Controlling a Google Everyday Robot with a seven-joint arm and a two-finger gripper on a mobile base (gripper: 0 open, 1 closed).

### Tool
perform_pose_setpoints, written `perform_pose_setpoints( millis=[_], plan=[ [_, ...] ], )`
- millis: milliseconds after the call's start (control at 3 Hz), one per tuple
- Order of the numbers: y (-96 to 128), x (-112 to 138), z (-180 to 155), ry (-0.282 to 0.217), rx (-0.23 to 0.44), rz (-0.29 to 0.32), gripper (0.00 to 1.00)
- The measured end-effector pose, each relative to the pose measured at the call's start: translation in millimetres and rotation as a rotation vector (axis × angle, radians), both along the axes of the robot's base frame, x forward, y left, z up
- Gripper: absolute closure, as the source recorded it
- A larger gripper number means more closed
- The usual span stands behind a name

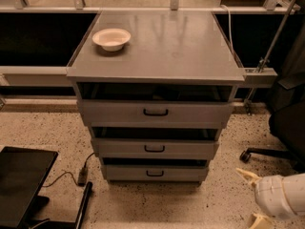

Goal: Open bottom drawer

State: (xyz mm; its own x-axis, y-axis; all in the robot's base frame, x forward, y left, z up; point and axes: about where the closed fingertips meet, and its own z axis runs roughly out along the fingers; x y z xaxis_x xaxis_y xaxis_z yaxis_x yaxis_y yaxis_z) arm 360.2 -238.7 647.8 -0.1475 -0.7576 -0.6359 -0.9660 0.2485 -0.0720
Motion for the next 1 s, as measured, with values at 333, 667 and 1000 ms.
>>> perform_pose_setpoints(
  millis=[333,667,1000],
  plan=[
    [4,-3,-86,0.038,0.071,0.028,0.00],
    [8,-4,-139,0.069,0.120,0.041,0.00],
    [10,-6,-183,0.095,0.161,0.052,0.00]
  ],
)
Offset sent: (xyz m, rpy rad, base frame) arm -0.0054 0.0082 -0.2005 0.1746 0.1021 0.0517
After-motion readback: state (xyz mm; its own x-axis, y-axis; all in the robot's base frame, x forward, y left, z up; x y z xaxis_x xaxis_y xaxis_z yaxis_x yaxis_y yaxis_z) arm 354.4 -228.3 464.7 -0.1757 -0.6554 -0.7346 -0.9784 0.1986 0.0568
